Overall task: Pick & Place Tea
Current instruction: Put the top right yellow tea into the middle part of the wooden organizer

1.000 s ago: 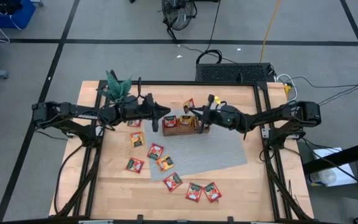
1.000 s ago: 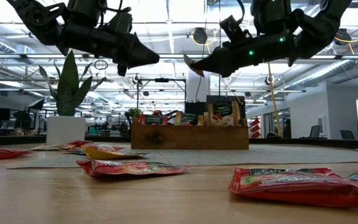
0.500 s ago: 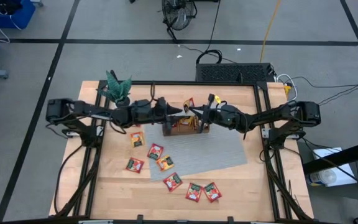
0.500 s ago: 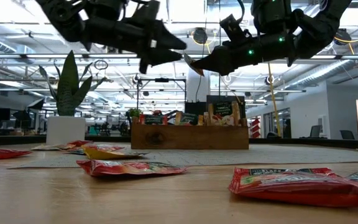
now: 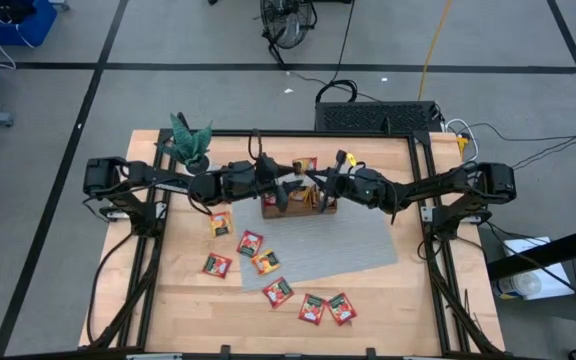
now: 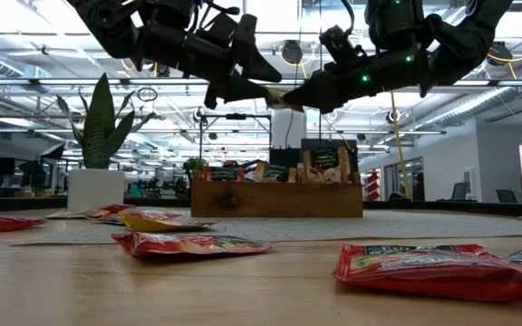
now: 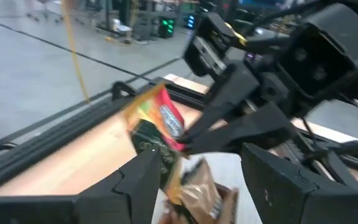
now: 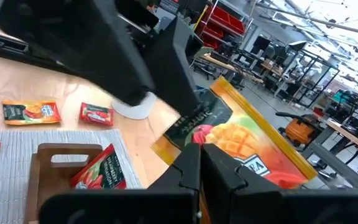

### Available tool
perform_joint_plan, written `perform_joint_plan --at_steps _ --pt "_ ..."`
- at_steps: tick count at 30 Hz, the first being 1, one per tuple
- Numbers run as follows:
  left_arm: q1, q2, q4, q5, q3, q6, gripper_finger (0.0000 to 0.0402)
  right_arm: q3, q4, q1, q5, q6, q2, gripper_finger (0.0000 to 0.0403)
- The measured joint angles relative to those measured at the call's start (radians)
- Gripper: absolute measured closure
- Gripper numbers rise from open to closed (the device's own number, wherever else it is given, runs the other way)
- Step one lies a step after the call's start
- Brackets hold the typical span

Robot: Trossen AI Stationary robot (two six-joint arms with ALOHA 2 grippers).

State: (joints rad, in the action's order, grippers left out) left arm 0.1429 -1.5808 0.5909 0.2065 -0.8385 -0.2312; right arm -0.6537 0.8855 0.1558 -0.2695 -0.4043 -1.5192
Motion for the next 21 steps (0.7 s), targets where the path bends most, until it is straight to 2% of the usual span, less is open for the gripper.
perform_joint_plan --at_steps 13,21 --pt "0.005 0.002 -0.056 0.035 0.000 0.038 0.0176 0.000 0.000 0.000 0.000 0.000 0.000 0.0402" --pt "0.006 0.002 -0.065 0.119 0.001 0.043 0.0176 -0.001 0.000 -0.001 0.003 0.018 0.000 0.0402"
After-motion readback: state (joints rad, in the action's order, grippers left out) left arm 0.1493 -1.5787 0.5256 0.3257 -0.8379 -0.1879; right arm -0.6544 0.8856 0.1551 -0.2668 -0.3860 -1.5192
